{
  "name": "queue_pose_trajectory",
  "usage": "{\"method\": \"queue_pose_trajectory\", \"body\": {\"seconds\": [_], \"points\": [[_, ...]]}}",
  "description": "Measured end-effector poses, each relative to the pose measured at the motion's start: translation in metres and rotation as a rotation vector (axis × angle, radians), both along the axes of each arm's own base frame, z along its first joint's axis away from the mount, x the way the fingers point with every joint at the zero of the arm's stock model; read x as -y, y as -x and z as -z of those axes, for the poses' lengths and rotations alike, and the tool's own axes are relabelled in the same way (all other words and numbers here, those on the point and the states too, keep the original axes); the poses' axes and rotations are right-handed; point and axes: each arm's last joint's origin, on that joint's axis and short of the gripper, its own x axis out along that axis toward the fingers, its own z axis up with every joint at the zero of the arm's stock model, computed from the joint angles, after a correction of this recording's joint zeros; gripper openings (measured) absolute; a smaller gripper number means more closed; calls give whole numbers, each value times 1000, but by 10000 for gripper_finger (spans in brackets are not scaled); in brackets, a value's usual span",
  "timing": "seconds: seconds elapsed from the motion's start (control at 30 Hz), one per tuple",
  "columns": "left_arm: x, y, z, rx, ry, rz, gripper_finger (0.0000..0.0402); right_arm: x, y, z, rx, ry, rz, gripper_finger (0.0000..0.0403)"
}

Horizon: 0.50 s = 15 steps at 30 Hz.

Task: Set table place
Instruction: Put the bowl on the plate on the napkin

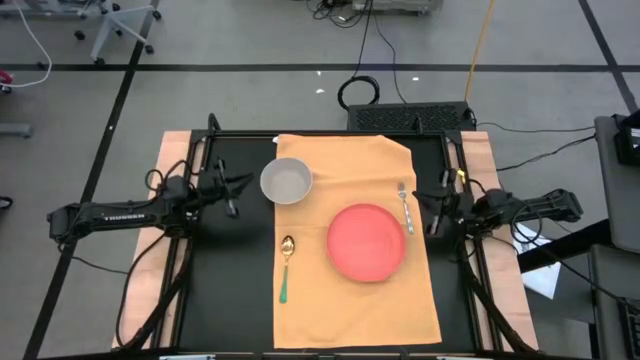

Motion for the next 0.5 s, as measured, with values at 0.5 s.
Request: {"method": "queue_pose_trajectory", "body": {"seconds": [0.5], "points": [[-29, -21, -69, -274, 259, -58, 6, 4, -2, 5, -73, 72, 72, 0]]}}
